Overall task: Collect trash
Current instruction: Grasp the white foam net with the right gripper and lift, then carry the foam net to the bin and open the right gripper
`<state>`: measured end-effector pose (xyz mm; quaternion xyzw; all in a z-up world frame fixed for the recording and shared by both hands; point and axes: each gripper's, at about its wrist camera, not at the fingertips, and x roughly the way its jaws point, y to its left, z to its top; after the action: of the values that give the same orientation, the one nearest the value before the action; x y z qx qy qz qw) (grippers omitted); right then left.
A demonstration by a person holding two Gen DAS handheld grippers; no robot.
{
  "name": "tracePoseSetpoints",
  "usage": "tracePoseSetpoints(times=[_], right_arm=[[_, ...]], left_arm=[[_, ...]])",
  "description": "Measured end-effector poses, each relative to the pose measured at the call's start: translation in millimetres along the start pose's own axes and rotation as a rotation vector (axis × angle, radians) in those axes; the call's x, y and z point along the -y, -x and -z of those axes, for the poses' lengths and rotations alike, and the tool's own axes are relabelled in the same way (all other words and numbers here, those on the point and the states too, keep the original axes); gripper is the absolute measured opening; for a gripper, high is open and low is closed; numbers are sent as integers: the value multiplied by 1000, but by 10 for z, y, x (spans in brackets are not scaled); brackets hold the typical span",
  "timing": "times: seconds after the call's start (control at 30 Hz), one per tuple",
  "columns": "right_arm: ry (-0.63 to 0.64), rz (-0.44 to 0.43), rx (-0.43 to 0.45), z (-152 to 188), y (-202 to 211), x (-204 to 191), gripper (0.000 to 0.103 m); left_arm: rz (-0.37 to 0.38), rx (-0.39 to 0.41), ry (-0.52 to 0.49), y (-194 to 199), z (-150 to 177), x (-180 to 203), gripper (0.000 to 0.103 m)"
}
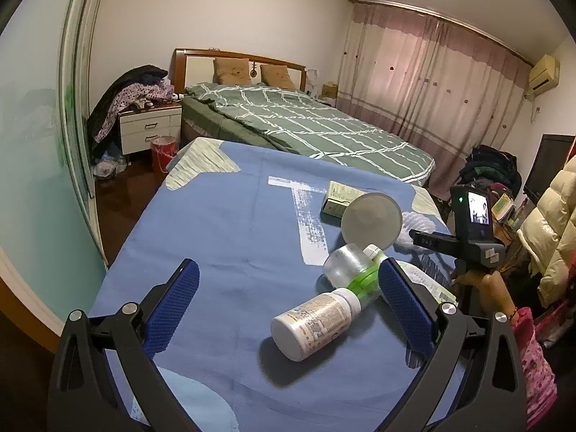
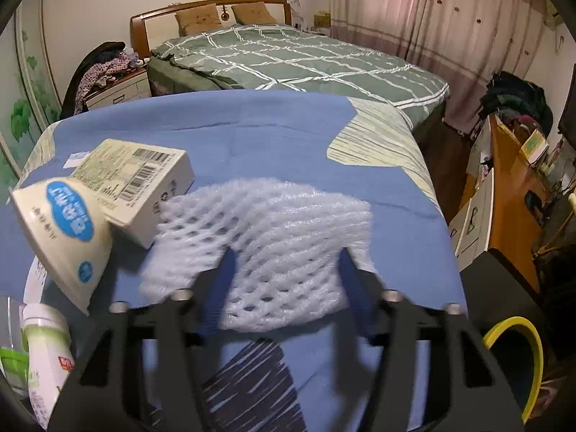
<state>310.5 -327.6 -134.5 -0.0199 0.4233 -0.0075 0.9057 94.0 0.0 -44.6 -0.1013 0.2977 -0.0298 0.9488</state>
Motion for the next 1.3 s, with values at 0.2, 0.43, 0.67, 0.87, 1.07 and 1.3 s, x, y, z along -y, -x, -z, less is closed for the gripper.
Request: tracePoseSetpoints(times=[0.2,0.43,0.67,0.87,1.07,1.3], right_arm=[[-59,-41,13,94,197,82,23],[-114,-61,104,283,785,285,23],[-189,-40,178,631,1307,691,23],[-285,36,196,1036,1568,1183,24],[-407,119,175,1511,1637,1714,25],[-480,183,137,1770,1537,2078,29]], left_arm=[[-2,9,2,32,-28,-28,98],[13,2,-11,20,-17,46,98],[44,-17,-41,-28,33,224,98],[60,-17,-72,12,67,388,98],[66,-28,-92,25,111,514,98],[67,-45,-110,9,152,620,98]])
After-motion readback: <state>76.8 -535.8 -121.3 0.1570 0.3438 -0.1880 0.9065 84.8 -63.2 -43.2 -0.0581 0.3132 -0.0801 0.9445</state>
